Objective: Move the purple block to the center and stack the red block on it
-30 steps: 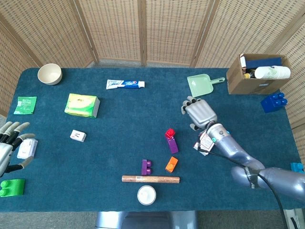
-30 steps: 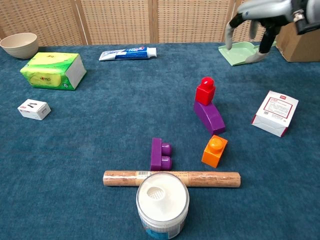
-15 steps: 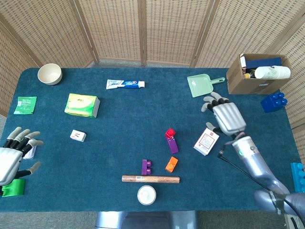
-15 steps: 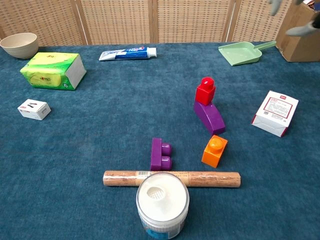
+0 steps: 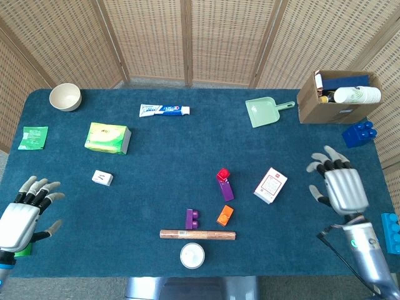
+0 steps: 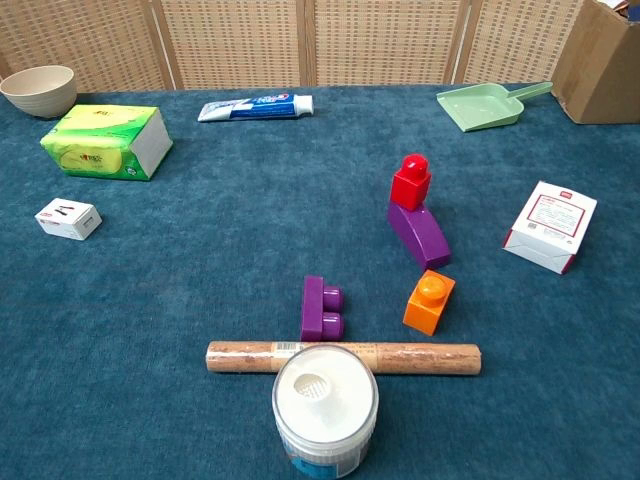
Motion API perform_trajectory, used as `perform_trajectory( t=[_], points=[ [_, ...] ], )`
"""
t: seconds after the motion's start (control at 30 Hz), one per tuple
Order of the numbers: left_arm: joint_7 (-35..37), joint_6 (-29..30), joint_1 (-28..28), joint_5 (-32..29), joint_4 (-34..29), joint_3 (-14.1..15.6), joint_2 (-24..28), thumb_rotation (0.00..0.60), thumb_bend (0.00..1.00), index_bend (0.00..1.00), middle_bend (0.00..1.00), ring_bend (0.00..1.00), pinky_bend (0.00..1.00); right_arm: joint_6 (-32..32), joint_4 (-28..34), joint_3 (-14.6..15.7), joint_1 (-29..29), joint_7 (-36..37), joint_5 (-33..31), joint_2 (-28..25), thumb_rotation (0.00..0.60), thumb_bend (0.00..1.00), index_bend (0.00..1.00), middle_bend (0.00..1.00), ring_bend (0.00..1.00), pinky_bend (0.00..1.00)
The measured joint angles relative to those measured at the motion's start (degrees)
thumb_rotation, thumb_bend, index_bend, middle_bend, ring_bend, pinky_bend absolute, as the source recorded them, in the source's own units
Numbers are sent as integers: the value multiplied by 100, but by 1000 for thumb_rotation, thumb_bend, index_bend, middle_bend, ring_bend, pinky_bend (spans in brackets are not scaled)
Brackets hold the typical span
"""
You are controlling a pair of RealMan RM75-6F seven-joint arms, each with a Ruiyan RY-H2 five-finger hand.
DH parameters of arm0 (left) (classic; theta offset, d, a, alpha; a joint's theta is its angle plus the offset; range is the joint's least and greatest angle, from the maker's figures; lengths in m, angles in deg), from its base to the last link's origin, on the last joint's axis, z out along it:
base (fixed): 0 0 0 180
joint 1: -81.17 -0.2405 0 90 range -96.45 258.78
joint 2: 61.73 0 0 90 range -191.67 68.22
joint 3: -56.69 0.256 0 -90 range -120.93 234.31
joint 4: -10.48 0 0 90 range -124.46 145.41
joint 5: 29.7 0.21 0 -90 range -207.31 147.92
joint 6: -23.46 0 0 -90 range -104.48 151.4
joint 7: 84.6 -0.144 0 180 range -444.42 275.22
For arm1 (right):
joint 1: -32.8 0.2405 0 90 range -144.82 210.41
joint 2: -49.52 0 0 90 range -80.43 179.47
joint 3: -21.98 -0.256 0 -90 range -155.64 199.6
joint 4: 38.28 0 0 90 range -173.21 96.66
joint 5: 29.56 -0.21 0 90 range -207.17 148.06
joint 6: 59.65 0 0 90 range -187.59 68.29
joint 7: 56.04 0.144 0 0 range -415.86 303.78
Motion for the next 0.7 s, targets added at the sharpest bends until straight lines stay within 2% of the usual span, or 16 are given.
perform_trajectory(
  t=[0.33, 0.57, 0.7],
  points=[
    [-33, 257, -239, 83, 112, 96, -160, 600, 320, 314, 211, 134, 0, 484, -484, 188, -845, 168, 321, 121, 600, 238, 455, 289, 106, 192],
    [-89, 258, -278, -30, 77, 51, -132, 600, 320, 314, 207, 134, 0, 501, -859, 109, -1211, 656, 317, 259, 599, 238, 458, 289, 106, 192],
    [-116, 166, -233, -93, 31, -1, -113, 600, 320, 314, 205, 133, 0, 446, -928, 27, -1267, 682, 377, 320, 600, 237, 463, 289, 106, 191]
  ],
)
